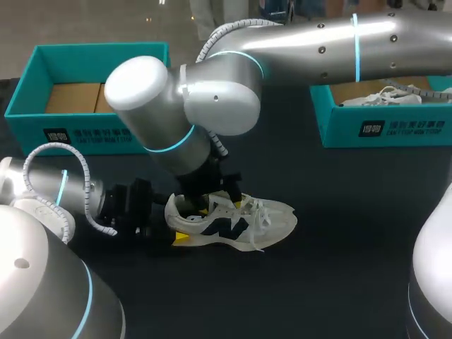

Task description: Take the shoe out of the shoebox, open the shoe tongue, remove and reinsert the insole, then place the shoe into the shoebox

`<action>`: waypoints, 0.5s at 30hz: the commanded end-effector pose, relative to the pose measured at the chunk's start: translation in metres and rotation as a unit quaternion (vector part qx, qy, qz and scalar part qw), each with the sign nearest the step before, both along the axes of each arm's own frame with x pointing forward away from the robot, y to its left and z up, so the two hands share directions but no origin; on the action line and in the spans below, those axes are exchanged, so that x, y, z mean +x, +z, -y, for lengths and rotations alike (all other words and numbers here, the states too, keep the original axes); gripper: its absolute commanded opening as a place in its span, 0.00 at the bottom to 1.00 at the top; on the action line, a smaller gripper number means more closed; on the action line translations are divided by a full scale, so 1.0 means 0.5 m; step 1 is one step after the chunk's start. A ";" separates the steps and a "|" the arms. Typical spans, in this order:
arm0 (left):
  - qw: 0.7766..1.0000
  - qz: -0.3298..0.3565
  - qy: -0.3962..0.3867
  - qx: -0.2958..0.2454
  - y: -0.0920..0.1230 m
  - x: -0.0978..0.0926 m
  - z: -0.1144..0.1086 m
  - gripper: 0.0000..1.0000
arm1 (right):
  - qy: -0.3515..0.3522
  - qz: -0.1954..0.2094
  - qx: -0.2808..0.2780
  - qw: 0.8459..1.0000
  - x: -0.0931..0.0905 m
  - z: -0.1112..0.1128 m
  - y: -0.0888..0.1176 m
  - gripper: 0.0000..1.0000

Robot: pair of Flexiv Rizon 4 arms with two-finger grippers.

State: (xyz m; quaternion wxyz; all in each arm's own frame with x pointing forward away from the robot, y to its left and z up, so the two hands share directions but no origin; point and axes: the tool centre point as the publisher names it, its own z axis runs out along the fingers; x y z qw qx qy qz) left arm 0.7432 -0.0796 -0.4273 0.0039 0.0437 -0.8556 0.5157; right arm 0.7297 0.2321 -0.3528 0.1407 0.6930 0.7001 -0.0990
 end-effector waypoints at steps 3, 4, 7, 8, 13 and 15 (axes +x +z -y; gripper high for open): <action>1.000 0.000 0.000 0.002 -0.004 0.001 0.002 0.00 | -0.031 0.018 -0.025 0.999 -0.012 -0.009 0.014 0.20; 1.000 0.000 0.000 0.002 -0.004 0.001 0.002 0.00 | -0.032 0.018 -0.025 0.999 -0.011 -0.008 0.019 0.20; 1.000 0.000 0.000 0.002 -0.004 0.001 0.002 0.00 | -0.032 0.018 -0.024 0.999 -0.008 -0.006 0.030 0.11; 1.000 0.000 0.000 0.002 -0.004 0.001 0.002 0.00 | -0.032 0.018 -0.024 0.999 -0.008 -0.006 0.033 0.05; 1.000 0.000 0.000 0.002 -0.004 0.001 0.002 0.00 | -0.031 0.020 -0.012 0.999 -0.007 0.006 0.046 0.00; 1.000 0.000 0.000 0.002 -0.004 0.001 0.002 0.00 | -0.030 0.024 0.005 0.999 -0.007 0.013 0.049 0.00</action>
